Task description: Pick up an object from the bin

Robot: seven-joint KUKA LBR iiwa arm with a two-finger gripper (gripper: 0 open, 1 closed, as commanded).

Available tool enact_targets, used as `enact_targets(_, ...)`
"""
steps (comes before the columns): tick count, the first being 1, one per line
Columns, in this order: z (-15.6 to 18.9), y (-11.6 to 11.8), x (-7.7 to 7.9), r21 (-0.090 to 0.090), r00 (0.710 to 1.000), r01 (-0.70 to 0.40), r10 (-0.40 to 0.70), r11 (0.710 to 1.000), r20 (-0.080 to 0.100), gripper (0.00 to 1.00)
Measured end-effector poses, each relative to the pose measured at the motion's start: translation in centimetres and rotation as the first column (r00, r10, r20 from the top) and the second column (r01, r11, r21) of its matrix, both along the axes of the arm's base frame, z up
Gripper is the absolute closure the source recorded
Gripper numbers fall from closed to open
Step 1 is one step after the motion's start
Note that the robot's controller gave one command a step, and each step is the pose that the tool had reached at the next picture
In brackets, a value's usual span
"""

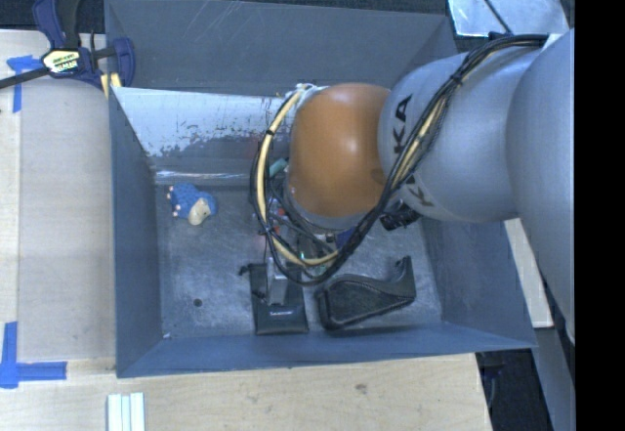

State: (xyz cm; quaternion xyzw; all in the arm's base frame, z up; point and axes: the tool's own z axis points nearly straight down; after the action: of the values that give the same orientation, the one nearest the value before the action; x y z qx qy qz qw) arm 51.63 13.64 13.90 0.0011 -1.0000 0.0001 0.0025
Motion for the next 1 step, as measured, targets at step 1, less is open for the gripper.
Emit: enact_targets(1, -7.03, -3.99, -0.13, -0.001, 0.966, -0.260, 0.260, 0.966, 0.003, 0.00)
